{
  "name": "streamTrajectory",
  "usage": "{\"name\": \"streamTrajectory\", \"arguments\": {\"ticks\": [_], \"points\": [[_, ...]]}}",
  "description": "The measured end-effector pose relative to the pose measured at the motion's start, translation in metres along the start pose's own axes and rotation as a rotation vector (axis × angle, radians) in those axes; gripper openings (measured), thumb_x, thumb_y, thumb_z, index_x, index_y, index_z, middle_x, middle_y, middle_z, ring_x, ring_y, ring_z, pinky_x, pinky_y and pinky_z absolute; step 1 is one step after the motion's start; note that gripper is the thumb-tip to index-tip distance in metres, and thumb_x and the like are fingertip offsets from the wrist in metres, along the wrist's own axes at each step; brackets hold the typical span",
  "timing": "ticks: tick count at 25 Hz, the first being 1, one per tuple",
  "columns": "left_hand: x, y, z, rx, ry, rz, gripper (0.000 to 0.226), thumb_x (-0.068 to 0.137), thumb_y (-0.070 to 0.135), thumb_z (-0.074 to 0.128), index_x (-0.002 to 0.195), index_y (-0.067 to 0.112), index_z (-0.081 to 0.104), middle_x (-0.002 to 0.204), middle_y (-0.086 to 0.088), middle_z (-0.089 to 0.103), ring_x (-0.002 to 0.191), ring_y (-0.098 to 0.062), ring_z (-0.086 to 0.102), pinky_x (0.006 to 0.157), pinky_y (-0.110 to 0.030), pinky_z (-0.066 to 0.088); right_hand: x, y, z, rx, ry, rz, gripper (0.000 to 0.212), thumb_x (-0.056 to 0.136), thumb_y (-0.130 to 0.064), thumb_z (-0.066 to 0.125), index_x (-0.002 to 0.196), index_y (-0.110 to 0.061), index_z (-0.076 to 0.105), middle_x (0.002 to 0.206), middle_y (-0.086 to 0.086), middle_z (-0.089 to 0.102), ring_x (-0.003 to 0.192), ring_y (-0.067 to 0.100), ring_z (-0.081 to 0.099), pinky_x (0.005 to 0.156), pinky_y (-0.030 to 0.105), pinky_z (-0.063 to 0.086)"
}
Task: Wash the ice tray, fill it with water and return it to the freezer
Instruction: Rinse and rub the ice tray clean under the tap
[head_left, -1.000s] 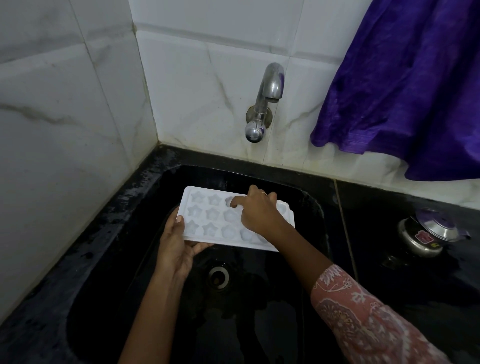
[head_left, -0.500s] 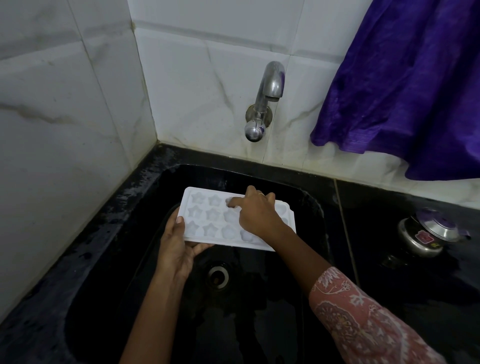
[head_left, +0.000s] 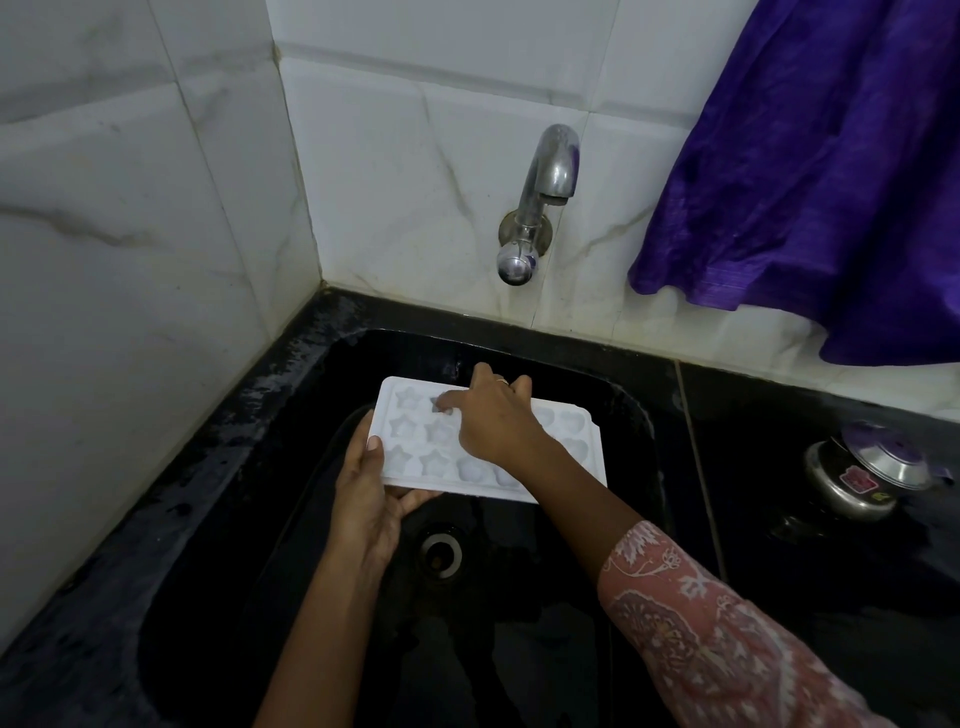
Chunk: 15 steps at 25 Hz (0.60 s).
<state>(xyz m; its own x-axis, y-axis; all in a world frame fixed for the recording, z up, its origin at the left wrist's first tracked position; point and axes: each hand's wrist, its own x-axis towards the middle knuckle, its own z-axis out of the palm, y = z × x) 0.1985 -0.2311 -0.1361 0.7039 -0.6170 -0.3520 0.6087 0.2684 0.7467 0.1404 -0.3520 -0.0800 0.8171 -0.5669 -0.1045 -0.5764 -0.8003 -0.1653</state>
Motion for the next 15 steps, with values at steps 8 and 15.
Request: {"name": "streamTrajectory", "arguments": {"ticks": [8,15], "points": [[-0.0016,0.0026,-0.0015,-0.031,-0.002,0.001,0.037,0.100,0.020,0.034,0.135,0.026,0.044,0.130,-0.005,0.053,0.102,-0.023,0.060,0.057,-0.039,0.059,0.0038,0.0000,0.0051,-0.036,-0.010,0.001,0.048,0.091,-0.010,0.047,0.131,-0.036,0.048,0.129,0.009,0.039,0.117,0.024,0.042,0.103,0.040,0.020],[-0.0013,0.0017,0.0020,-0.011,0.003,0.012,0.038,0.100,0.019,0.034,0.137,0.026,0.041,0.133,-0.004,0.050,0.104,-0.023,0.059,0.056,-0.037,0.059,0.0037,-0.0035,0.0050,-0.058,0.019,-0.001,0.051,0.091,-0.008,0.045,0.135,-0.034,0.045,0.131,0.010,0.038,0.118,0.025,0.043,0.104,0.040,0.020]]}}
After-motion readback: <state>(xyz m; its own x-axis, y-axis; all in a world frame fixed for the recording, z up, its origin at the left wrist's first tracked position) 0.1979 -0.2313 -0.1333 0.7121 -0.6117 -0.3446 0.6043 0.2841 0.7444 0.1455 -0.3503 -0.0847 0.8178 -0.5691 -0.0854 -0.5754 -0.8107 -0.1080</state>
